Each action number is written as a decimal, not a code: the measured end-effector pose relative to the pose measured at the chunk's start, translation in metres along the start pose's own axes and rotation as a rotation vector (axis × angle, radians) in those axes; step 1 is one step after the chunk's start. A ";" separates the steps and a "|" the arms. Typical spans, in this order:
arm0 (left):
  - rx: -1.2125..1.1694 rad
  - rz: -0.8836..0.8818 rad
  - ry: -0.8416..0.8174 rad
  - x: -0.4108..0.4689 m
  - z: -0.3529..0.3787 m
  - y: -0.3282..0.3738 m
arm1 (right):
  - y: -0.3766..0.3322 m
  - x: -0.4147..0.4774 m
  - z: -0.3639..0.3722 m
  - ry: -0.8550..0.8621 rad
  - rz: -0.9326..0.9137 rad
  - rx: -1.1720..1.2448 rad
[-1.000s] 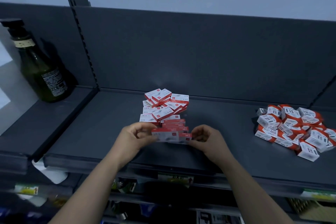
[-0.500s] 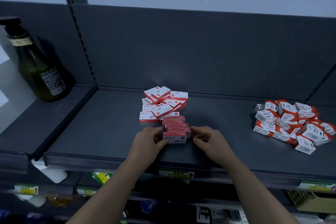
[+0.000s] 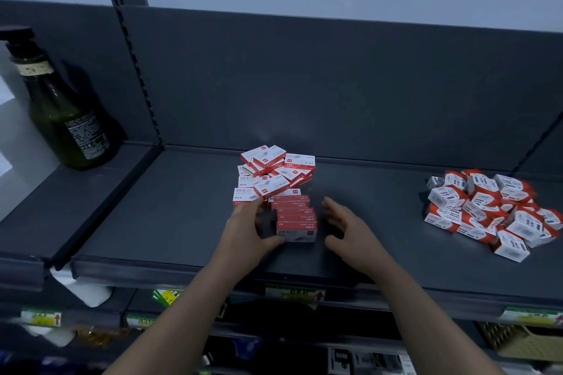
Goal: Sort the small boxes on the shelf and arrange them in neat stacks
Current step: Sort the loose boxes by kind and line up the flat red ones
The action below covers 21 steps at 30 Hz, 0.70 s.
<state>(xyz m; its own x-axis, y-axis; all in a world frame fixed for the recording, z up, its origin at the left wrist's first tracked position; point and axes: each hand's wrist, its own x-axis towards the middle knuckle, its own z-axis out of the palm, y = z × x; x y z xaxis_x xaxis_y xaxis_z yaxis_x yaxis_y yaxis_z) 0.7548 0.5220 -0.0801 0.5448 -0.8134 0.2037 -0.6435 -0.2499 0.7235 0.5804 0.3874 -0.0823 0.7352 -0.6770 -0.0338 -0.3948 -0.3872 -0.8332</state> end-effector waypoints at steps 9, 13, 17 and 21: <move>-0.141 0.013 -0.199 0.014 0.005 -0.003 | -0.020 0.008 0.007 -0.201 -0.046 0.297; -0.346 -0.070 -0.219 0.021 -0.002 -0.005 | -0.011 0.015 -0.002 -0.096 -0.004 0.252; -0.161 -0.158 0.062 0.042 -0.014 0.000 | -0.004 0.039 -0.015 0.065 0.027 0.136; 0.089 -0.137 0.024 0.070 -0.015 0.002 | -0.003 0.070 -0.026 0.161 -0.002 -0.014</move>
<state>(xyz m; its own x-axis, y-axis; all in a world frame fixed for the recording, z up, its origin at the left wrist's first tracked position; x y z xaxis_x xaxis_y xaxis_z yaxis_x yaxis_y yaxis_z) 0.7997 0.4725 -0.0547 0.6424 -0.7563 0.1238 -0.6069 -0.4034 0.6848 0.6188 0.3244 -0.0678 0.6390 -0.7671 0.0575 -0.4019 -0.3966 -0.8254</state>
